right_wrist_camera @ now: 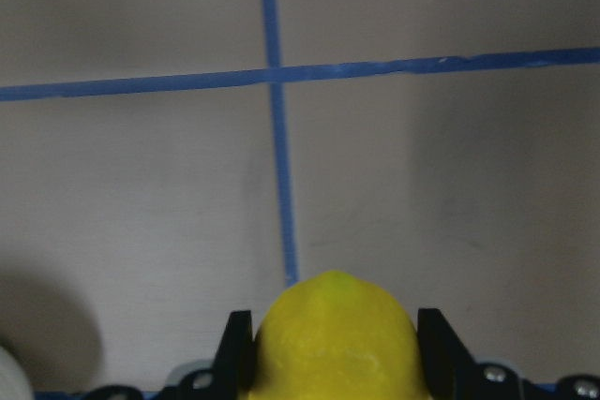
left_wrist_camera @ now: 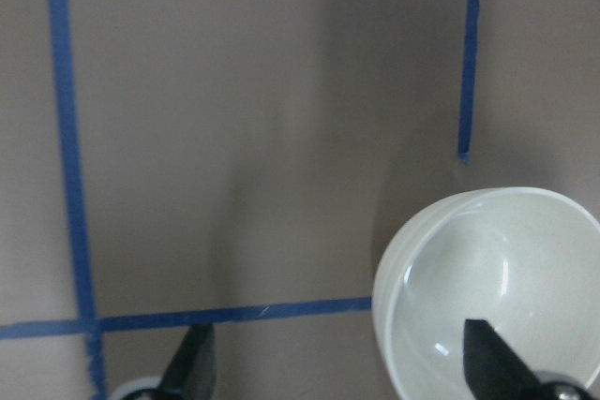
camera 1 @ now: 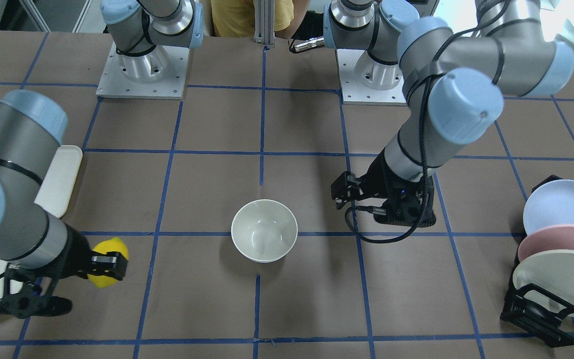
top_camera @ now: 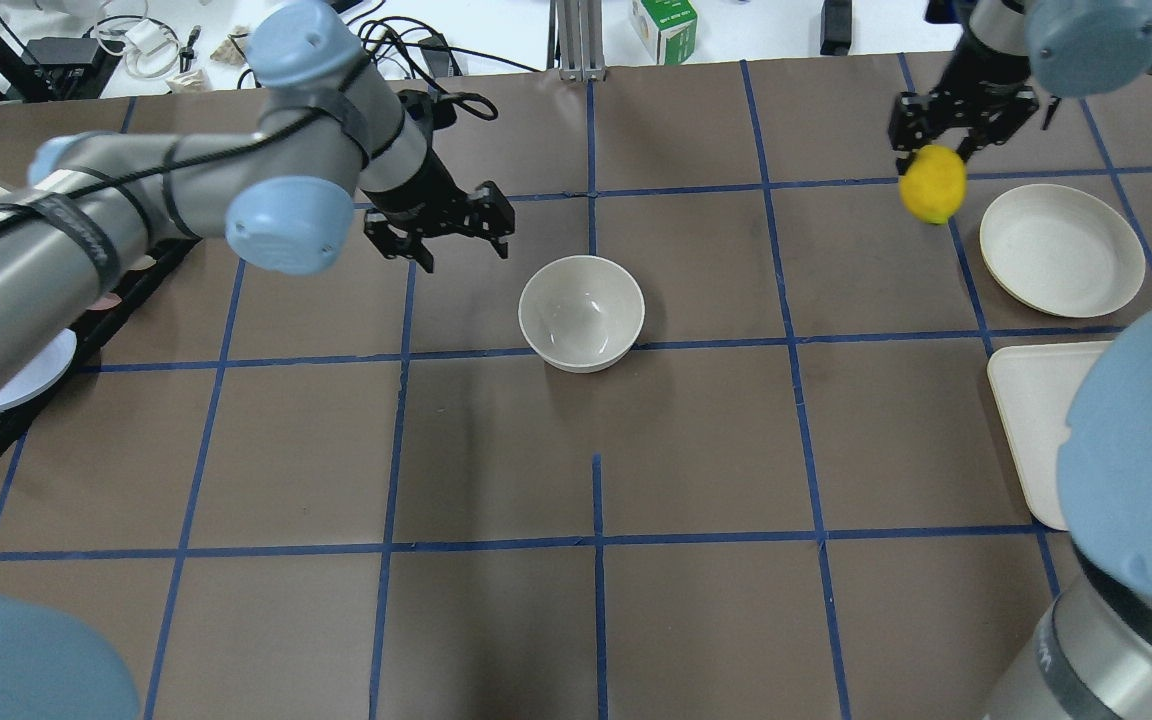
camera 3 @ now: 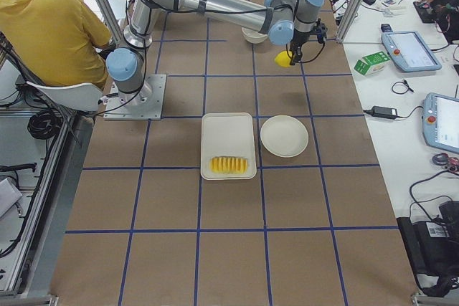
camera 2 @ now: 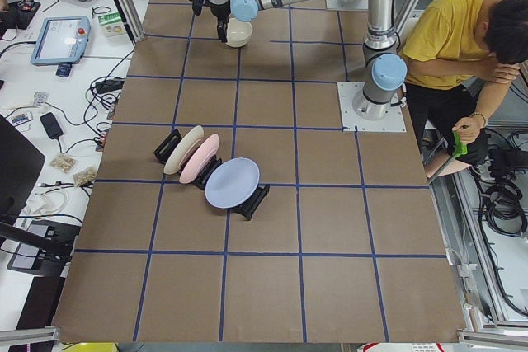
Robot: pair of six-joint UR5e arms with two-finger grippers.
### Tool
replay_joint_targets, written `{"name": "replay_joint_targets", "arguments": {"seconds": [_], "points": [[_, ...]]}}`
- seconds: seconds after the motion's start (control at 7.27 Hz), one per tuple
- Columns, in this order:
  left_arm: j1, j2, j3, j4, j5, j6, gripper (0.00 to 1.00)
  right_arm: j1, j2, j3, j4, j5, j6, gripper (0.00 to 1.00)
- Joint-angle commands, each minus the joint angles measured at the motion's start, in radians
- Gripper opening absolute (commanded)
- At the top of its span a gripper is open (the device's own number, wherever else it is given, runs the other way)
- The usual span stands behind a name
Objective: Place bowl and put lemon in it
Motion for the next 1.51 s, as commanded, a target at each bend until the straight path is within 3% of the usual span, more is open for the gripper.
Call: {"name": "replay_joint_targets", "arguments": {"seconds": [0.0, 0.28, 0.55, 1.38], "points": [[0.025, 0.139, 0.033, -0.149, 0.099, 0.031, 1.00, 0.114, 0.018, -0.004, -0.008, 0.074, 0.173, 0.00], [0.019, 0.181, 0.009, -0.165, 0.102, 0.031, 1.00, 0.241, 0.061, -0.002, -0.074, 0.071, 0.369, 0.00], [0.023, 0.164, 0.013, -0.142, 0.099, 0.031, 1.00, 0.317, 0.082, 0.002, -0.100, 0.064, 0.379, 0.00], [0.019, 0.181, 0.013, -0.152, 0.117, 0.031, 1.00, 0.357, 0.087, 0.054, -0.078, 0.094, 0.376, 0.00]]}}
